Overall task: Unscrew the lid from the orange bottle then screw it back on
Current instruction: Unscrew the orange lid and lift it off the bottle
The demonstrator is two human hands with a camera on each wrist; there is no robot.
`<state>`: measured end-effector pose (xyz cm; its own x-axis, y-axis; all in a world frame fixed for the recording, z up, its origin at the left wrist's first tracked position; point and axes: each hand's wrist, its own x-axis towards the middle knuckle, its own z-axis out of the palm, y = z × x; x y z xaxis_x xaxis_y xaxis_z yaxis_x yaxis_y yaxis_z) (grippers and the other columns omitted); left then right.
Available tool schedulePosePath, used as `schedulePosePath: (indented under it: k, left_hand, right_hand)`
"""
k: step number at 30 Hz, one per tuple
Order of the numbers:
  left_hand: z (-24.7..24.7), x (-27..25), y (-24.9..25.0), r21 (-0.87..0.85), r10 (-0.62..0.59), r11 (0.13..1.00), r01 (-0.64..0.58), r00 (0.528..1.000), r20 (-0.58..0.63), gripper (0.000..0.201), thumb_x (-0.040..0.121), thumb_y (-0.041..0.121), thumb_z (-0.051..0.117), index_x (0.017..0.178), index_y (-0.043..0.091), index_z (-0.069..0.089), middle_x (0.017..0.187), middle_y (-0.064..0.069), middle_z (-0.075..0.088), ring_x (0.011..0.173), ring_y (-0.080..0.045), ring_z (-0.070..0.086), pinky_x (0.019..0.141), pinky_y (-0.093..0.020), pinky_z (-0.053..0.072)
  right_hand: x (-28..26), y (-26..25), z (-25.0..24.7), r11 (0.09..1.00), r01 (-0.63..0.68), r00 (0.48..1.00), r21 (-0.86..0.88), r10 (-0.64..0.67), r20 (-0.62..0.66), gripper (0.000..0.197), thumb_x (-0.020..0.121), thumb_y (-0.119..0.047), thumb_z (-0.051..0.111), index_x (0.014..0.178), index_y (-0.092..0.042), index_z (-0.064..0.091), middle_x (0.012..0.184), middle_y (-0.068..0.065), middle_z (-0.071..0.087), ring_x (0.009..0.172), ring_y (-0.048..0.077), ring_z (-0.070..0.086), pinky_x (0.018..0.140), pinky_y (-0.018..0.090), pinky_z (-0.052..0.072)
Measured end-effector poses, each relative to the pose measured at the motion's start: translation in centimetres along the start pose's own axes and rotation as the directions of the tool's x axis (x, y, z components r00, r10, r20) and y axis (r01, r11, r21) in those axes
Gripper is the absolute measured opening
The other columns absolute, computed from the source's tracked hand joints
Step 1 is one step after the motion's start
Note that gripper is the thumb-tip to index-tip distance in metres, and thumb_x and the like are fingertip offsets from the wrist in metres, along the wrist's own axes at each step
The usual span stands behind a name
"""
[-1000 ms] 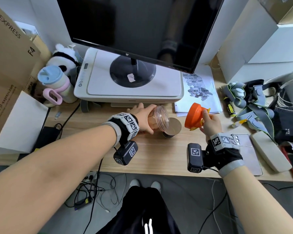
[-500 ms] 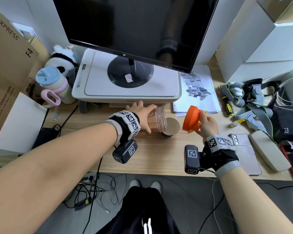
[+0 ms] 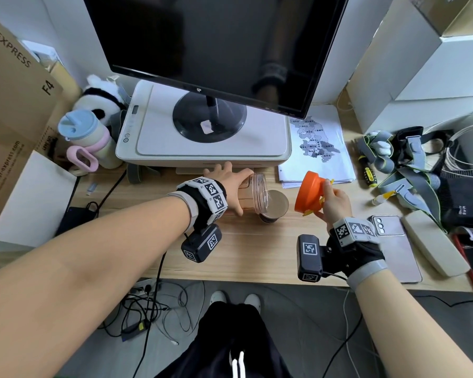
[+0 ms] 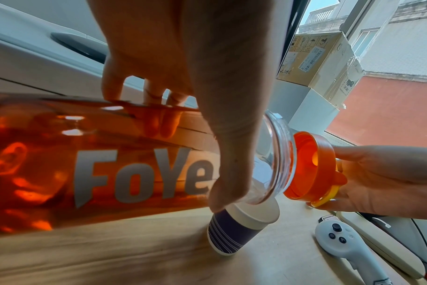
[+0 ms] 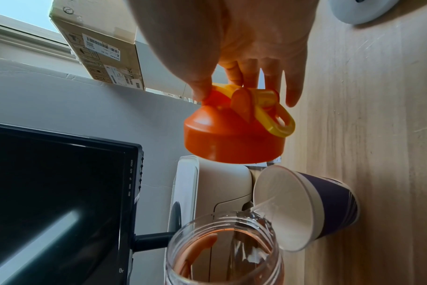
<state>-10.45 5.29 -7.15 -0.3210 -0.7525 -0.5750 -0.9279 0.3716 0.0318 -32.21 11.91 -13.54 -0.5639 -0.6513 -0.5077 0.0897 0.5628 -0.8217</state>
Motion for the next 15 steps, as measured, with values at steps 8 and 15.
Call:
schedulePosePath:
  k: [8,15]
  left_hand:
    - [-0.33,-0.15,0.17,0.003,-0.008,1.000,0.008,1.000,0.010,0.105,0.055,0.046,0.082,0.143,0.038,0.024,0.138,-0.016,0.035,0.129,-0.038,0.036,0.100,-0.055,0.035]
    - [-0.46,-0.17,0.29,0.021,-0.008,1.000,0.008,1.000,0.011,0.104,0.055,0.046,0.083,0.142,0.038,0.025,0.139,-0.015,0.035,0.129,-0.038,0.036,0.099,-0.055,0.035]
  right_hand:
    - [-0.15,0.08,0.02,1.000,0.009,1.000,-0.010,-0.009,-0.006,0.038,0.089,-0.048,0.043,0.086,-0.011,0.050,0.074,-0.001,0.050,0.093,0.028,0.053,0.101,0.056,0.044]
    - [-0.08,0.21,-0.04,0.999,0.031,0.999,-0.021,-0.032,-0.006,0.042,0.090,-0.048,0.043,0.093,-0.006,0.049,0.098,0.013,0.054,0.099,0.031,0.054,0.102,0.056,0.043]
